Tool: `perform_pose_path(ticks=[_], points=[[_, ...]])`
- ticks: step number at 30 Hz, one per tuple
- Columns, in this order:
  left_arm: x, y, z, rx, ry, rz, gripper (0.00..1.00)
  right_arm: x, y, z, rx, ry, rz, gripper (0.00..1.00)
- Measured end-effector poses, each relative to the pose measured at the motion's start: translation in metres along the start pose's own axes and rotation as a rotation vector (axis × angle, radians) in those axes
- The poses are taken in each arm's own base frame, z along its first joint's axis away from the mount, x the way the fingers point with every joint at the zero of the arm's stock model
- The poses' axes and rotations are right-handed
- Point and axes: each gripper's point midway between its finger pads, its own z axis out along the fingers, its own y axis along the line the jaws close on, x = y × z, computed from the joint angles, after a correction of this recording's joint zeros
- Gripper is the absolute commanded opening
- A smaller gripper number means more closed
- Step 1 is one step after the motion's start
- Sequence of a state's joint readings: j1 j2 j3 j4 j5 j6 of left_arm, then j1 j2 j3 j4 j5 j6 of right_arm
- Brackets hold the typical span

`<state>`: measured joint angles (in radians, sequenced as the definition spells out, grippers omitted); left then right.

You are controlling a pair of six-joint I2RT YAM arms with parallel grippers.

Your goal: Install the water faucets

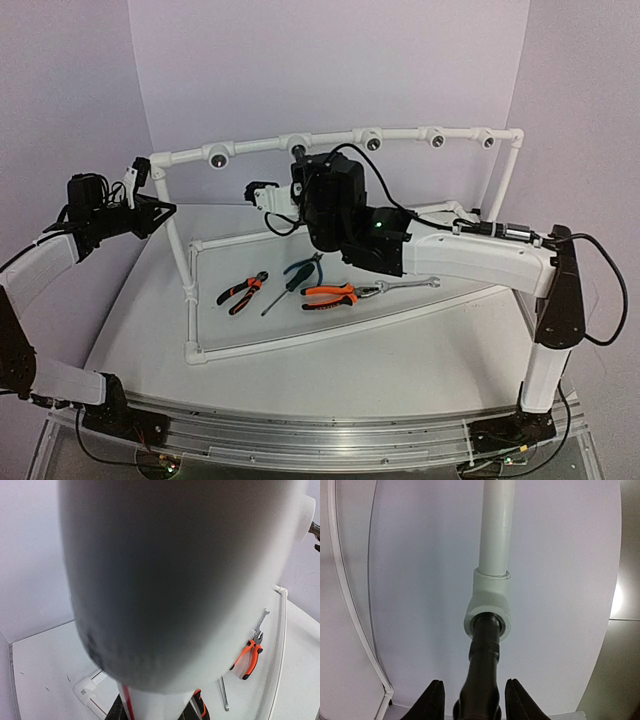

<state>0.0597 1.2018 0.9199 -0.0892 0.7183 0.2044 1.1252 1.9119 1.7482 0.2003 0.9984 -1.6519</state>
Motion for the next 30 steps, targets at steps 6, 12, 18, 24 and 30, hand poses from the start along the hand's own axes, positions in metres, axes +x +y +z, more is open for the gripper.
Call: perform_pose_path(ticks=[6, 12, 18, 24, 30], points=[[0.001, 0.002, 0.0, -0.011, 0.0, 0.001, 0.0, -0.003, -0.002, 0.005, 0.022, 0.001, 0.038, 0.07], [0.0, 0.003, 0.0, -0.018, -0.003, 0.002, 0.0, -0.005, -0.003, 0.007, 0.039, 0.008, 0.091, 0.0], [-0.001, 0.003, 0.0, -0.02, -0.005, 0.002, 0.0, -0.004, -0.002, 0.008, 0.042, 0.05, 0.362, 0.0], [0.001, 0.001, 0.001, -0.011, -0.002, 0.016, 0.0, -0.001, 0.006, 0.003, -0.013, 0.003, 1.065, 0.0], [0.002, -0.004, 0.0, -0.001, -0.004, 0.028, 0.0, -0.001, 0.01, -0.001, -0.139, -0.068, 1.788, 0.0]])
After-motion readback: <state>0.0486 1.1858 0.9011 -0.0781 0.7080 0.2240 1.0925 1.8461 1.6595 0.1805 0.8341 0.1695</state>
